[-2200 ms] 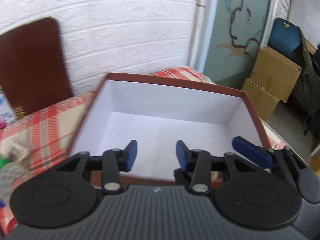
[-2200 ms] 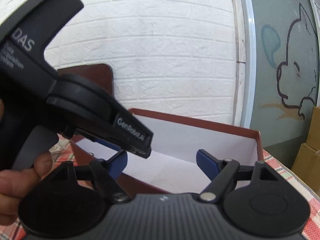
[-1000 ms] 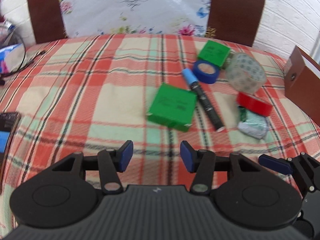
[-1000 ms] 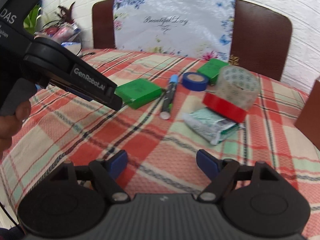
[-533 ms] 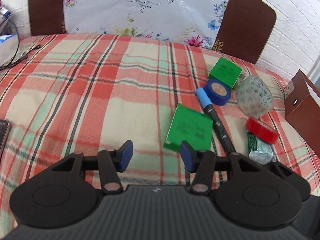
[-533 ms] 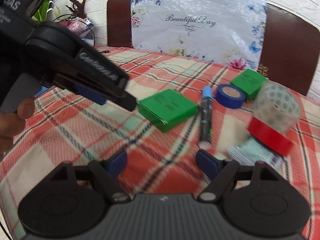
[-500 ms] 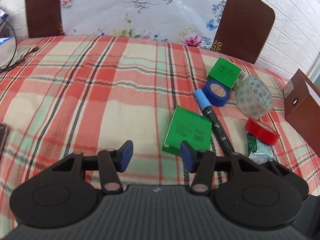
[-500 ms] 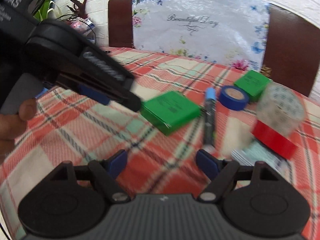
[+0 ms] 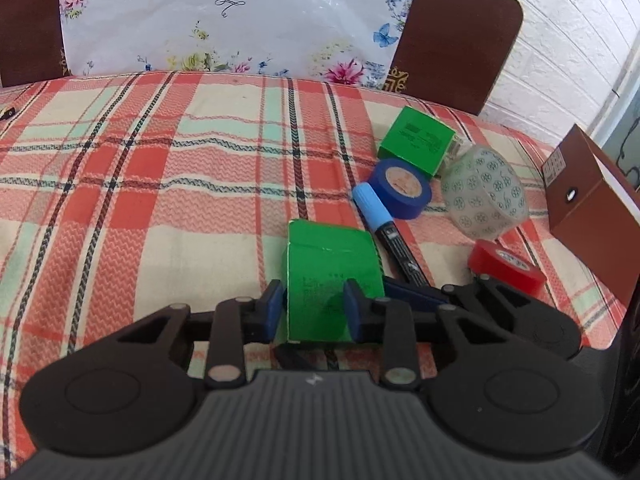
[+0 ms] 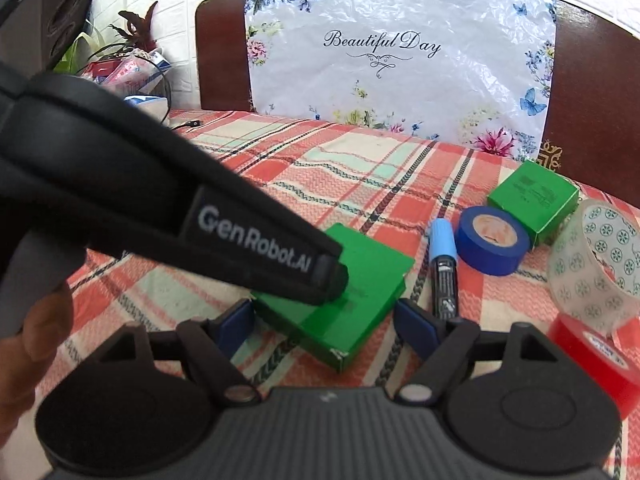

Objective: Organize objects
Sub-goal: 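Move the left gripper to the green box and close on it, then carry the green box with the left gripper over the brown box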

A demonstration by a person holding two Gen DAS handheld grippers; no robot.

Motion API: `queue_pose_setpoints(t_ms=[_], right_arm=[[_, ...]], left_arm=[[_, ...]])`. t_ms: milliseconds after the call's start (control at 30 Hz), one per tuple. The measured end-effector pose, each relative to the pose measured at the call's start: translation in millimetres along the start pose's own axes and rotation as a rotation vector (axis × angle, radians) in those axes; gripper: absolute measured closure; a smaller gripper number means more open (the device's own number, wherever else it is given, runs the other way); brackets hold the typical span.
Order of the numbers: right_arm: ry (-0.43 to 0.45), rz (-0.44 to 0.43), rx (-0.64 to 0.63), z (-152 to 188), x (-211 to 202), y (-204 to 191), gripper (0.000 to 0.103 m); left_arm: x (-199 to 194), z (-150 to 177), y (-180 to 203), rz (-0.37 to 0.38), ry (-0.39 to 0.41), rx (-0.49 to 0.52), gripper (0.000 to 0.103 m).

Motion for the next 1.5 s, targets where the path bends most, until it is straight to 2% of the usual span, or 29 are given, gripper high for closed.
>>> queue_pose_setpoints(t_ms=[100, 300, 433, 567, 700, 1000, 1233, 1500], right_arm=[[-0.010, -0.014, 0.017, 6, -11, -2, 0.030], [-0.048, -0.061, -0.027, 37, -51, -9, 0.030], [-0.079, -0.063, -0.029, 53, -79, -2, 0.030], [-0.120, -0.055, 0.054, 62, -101, 22, 0.031], [-0.180, -0.036, 0.164, 61, -120, 58, 0.031], [-0.140, 0.111, 0.216, 61, -168, 147, 0.031], [-0.086, 0.222, 0.263, 51, -204, 219, 0.031], [0.018, 0.361, 0.259, 15, -241, 291, 0.031]], left_arm=[[-14, 16, 5, 0.000, -0.024, 0.003, 0.069], [-42, 57, 28, 0.012, -0.062, 0.007, 0.069], [-49, 69, 59, 0.016, -0.088, 0.049, 0.069], [-46, 70, 98, 0.032, -0.111, 0.121, 0.069], [-44, 62, 138, 0.082, -0.131, 0.148, 0.069], [-27, 31, 246, 0.179, -0.106, 0.288, 0.069], [-22, -8, 321, 0.244, -0.033, 0.374, 0.069], [-11, -57, 388, 0.321, 0.111, 0.411, 0.069]])
Point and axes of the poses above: each gripper's, at about its wrist camera, not at the fingertips, and x roughly the way its jaws point, y to its right, z to its underside, the point moved 4 cm from there along x, roughly the way its jaws point, and after that the axes turned 2 degrees about -z, right-handed, at the moved point
